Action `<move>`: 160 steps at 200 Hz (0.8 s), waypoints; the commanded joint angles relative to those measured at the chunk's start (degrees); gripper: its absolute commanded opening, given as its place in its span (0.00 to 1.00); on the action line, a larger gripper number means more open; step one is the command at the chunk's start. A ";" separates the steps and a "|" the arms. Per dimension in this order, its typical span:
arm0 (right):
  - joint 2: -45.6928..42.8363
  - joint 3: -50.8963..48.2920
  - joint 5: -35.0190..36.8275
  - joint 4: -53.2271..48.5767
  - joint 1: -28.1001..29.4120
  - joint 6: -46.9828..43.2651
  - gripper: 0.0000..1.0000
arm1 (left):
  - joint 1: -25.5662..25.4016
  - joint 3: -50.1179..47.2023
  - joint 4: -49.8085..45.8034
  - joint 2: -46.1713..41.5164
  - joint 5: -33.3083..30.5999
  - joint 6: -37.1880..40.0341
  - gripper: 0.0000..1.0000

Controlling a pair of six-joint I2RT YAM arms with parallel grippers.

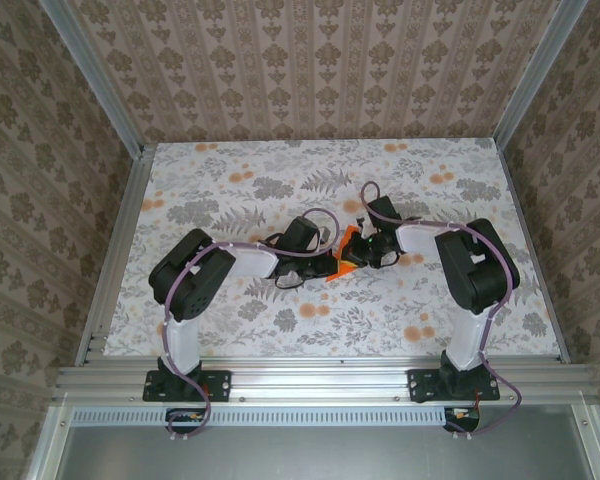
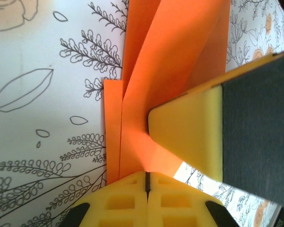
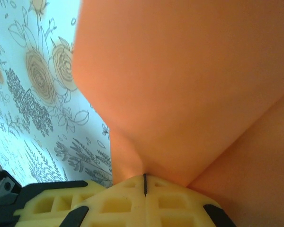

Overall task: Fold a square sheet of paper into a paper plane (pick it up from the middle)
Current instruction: Fourth fold the wing at the center of the table.

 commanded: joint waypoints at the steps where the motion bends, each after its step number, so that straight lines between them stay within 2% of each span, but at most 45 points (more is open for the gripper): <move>1: 2.57 2.38 5.02 -0.24 -3.04 -2.08 0.04 | 0.33 -5.18 -12.19 2.54 -1.74 2.24 0.00; 62: 6.62 5.35 2.44 1.91 -7.60 -2.47 0.06 | 0.41 -7.25 -11.73 1.86 -1.66 2.13 0.00; 160: 10.33 11.99 3.29 -2.00 -12.29 -3.80 0.08 | 0.56 -8.73 -11.71 1.23 -1.73 1.81 0.00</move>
